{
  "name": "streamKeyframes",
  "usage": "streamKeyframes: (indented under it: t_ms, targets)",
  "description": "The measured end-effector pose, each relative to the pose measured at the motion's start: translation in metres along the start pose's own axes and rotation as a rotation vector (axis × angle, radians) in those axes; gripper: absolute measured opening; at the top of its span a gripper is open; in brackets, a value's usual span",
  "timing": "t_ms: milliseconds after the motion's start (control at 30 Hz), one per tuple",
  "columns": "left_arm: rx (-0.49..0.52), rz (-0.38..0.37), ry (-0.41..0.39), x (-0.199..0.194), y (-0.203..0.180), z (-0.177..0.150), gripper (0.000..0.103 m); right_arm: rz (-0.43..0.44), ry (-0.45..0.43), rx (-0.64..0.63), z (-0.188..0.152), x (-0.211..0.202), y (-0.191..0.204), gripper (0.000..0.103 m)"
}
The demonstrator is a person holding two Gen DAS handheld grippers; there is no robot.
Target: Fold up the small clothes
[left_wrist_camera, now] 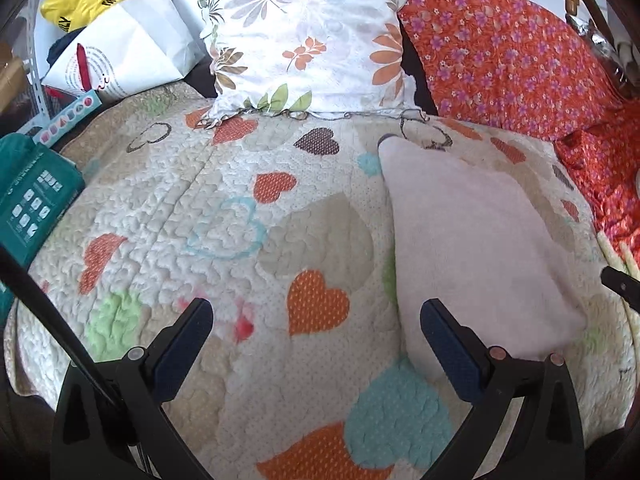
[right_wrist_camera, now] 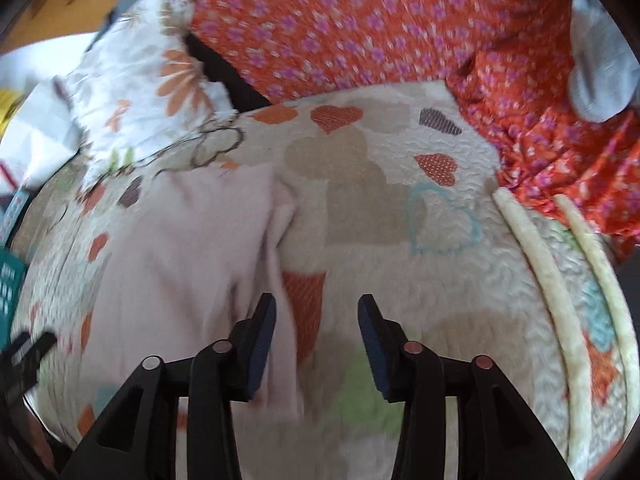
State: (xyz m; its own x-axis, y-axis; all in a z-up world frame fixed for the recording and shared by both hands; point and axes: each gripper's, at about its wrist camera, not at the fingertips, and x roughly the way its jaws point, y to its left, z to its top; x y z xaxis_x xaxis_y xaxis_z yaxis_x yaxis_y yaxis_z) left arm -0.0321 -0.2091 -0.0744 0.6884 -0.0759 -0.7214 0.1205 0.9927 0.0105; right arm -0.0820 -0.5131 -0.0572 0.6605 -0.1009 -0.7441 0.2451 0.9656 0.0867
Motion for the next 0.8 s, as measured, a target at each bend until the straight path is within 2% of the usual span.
streamKeyframes:
  t_ms: [133,200,367,467,600,800]
  targets:
    - [0.003,0.01,0.059,-0.013,0.001,-0.02,0.103,-0.05,-0.087,-0.1,-0.028,-0.017,0.018,0.058]
    - [-0.009,0.045,0.071,-0.023,0.003,-0.031,0.103,-0.077,-0.119,-0.142,-0.042,-0.016,0.027,0.058]
    - [0.0,0.109,0.089,-0.039,-0.001,-0.047,0.103,-0.082,-0.123,-0.134,-0.061,-0.009,0.032,0.058]
    - [-0.002,0.114,0.083,-0.046,-0.006,-0.051,0.103,-0.063,-0.151,-0.158,-0.065,-0.016,0.04,0.058]
    - [0.012,0.099,0.086,-0.051,-0.018,-0.052,0.103,-0.092,-0.222,-0.243,-0.074,-0.032,0.055,0.062]
    - [0.03,0.106,0.095,-0.049,-0.027,-0.054,0.103,-0.09,-0.229,-0.294,-0.079,-0.035,0.065,0.063]
